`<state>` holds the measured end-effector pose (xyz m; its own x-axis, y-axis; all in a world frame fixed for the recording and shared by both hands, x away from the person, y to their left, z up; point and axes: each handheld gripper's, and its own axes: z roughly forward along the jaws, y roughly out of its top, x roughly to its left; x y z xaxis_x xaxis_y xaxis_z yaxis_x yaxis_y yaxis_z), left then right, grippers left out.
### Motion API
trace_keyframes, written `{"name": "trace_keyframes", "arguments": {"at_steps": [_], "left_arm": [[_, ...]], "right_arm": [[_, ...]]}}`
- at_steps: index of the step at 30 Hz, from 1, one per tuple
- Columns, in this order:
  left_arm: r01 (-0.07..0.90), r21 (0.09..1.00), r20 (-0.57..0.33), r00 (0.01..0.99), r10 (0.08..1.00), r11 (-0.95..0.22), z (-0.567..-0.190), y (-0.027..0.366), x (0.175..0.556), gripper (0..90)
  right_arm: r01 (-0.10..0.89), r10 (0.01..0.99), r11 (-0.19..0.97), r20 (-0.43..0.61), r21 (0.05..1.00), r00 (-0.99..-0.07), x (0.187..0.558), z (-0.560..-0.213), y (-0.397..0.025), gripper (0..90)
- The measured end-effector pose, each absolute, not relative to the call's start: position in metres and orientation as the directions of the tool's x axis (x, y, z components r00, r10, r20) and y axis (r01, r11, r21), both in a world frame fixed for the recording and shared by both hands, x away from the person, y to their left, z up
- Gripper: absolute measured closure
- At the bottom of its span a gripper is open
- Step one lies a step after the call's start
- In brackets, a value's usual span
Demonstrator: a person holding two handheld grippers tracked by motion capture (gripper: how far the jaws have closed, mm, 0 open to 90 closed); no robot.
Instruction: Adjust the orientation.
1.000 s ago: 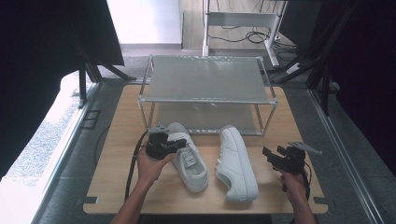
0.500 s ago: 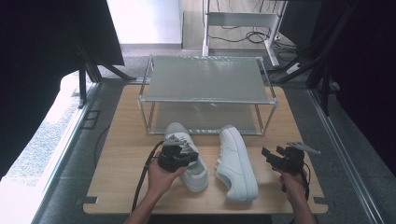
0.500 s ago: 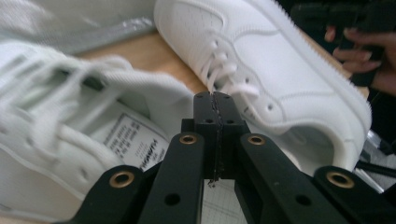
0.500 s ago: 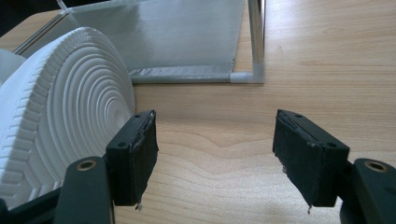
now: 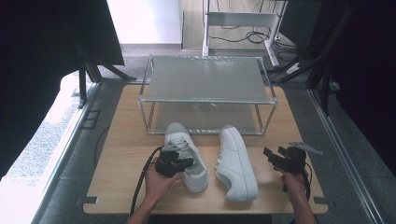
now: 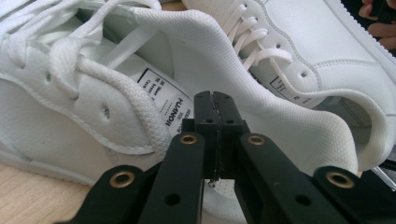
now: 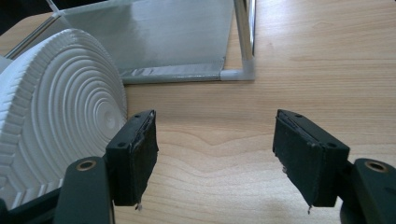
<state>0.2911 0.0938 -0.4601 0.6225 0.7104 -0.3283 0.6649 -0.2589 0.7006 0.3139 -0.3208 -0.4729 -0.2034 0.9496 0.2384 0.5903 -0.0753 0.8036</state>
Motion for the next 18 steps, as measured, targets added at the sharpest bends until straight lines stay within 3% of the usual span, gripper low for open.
{"name": "trace_keyframes", "arguments": {"at_steps": [18], "left_arm": [[0.699, 0.678, -0.371, 0.594, 0.714, -0.228, -0.460, 0.120, 0.281, 90.0]], "right_arm": [[0.594, 0.949, -0.081, 0.244, 0.801, -0.200, 0.314, -0.473, -0.322, 31.1]]}}
